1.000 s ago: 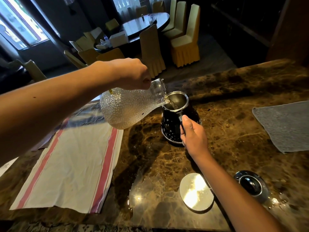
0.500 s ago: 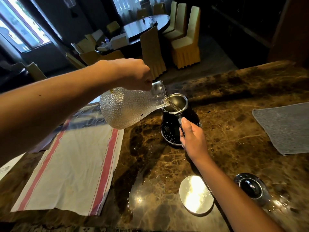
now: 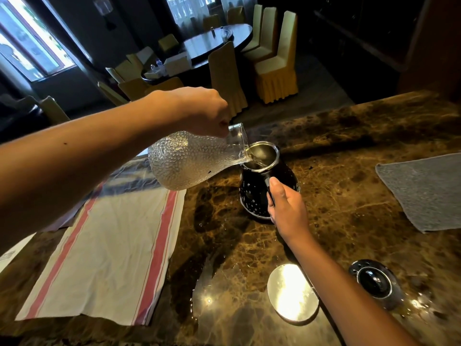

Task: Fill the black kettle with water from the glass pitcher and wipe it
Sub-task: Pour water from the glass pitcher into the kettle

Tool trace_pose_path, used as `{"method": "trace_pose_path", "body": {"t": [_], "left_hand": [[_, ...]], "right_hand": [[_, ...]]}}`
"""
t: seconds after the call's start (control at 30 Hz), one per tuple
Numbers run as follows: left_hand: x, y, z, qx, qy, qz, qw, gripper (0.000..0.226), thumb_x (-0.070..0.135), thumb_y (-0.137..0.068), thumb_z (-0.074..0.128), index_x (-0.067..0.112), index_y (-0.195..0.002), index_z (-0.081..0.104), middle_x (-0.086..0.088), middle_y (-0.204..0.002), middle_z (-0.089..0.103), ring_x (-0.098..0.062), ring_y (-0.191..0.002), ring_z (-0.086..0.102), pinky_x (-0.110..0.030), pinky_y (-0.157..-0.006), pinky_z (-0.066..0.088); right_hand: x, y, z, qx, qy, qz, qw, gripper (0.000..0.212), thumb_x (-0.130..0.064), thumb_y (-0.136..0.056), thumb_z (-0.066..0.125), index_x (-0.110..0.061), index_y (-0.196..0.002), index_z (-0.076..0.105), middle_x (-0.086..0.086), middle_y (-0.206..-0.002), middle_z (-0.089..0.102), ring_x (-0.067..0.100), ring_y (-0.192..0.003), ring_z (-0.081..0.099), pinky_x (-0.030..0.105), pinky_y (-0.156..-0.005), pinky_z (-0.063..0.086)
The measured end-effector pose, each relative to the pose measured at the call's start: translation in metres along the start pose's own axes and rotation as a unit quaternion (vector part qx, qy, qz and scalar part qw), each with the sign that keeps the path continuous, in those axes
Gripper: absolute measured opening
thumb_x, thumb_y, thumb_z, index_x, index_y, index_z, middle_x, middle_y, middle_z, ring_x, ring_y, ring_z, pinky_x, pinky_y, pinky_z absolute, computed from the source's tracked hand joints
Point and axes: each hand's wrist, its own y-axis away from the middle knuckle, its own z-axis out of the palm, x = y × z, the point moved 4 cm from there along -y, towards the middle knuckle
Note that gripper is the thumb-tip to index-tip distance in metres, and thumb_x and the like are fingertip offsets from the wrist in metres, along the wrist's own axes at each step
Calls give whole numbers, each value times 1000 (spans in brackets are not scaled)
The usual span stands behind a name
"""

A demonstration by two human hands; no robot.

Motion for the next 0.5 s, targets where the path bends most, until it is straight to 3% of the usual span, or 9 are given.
{"method": "trace_pose_path", "body": {"t": [0.3, 0.5], "left_hand": [[-4, 1, 11, 2, 36, -11, 999, 30, 31, -105, 48, 9, -109, 69, -7, -87, 61, -26, -80, 62, -39, -77, 56], [-18, 4, 38, 17, 101, -41, 994, 36, 38, -106, 49, 9, -98, 70, -8, -87, 66, -30, -82, 64, -42, -80, 56]], "right_hand": [[-5, 2, 1, -9, -21, -6, 1000, 74, -67, -91, 41, 5, -73, 38, 9, -61, 35, 10, -48, 31, 25, -46, 24], [-5, 1, 1, -8, -28, 4, 1000, 65, -67, -91, 42, -6, -69, 39, 5, -59, 34, 10, -46, 29, 26, -46, 23]]}}
